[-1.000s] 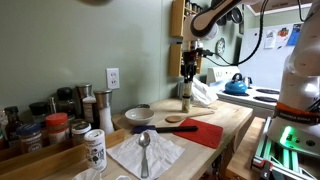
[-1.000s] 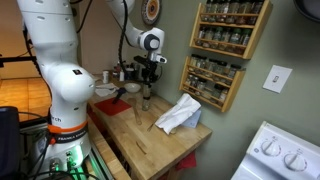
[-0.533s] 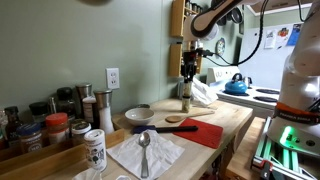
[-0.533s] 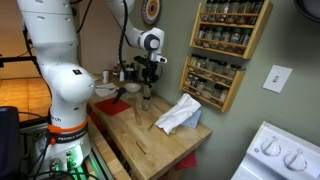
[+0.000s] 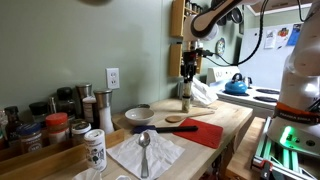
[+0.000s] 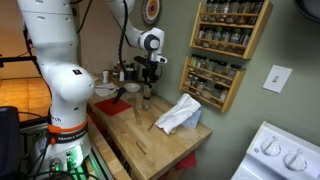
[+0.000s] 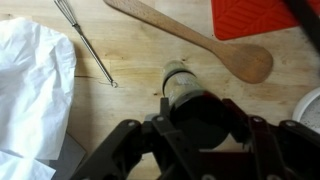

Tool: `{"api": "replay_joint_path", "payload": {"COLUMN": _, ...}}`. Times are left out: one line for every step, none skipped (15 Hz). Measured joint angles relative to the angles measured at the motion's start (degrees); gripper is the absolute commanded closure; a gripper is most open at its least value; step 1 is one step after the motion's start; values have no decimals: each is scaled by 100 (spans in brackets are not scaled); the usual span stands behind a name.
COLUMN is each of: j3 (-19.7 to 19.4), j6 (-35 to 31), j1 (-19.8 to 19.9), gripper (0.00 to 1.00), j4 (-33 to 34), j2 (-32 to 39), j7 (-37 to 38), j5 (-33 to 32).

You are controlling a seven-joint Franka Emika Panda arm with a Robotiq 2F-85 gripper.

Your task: Swap the position of the bottles

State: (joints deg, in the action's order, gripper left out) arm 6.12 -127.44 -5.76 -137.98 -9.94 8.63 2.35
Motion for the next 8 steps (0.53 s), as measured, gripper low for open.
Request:
{"api": "replay_joint_path", "payload": {"j3": 0, "j6": 0, "j1": 0, "gripper": 71, "j4": 0, "j2": 6, "j7": 0, "j5": 0}}
{"api": "replay_joint_path", "payload": {"j3": 0, "j6": 0, "j1": 0, "gripper": 71, "j4": 1, "j2": 13, "j7": 0, "j5": 0}}
{"api": "replay_joint_path", "payload": {"j3": 0, "j6": 0, "j1": 0, "gripper": 41, "j4": 3, "j2": 15, "j7": 0, "j5": 0}}
{"api": "replay_joint_path", "payload": {"j3": 0, "j6": 0, "j1": 0, "gripper": 20, "j4": 4, "j2": 15, "j7": 0, "j5": 0}}
{"api": "replay_joint_path", "payload": {"j3": 0, "j6": 0, "j1": 0, "gripper": 13, "j4": 6, "j2": 16, "j7": 4, "j5": 0}}
{"api": "replay_joint_path", "payload": {"j3": 0, "j6": 0, "j1": 0, "gripper": 6, "j4": 8, "j2": 17, "j7": 9, "j5": 0}}
{"api": "replay_joint_path", "payload": {"j3": 0, "j6": 0, "j1": 0, "gripper": 1, "j4": 8, "j2": 21, "j7": 10, "j5": 0}}
{"api": "replay_joint_path", "payload": {"j3": 0, "j6": 0, "j1": 0, "gripper": 0, "j4": 8, "j2": 26, "j7": 13, "j5": 0}}
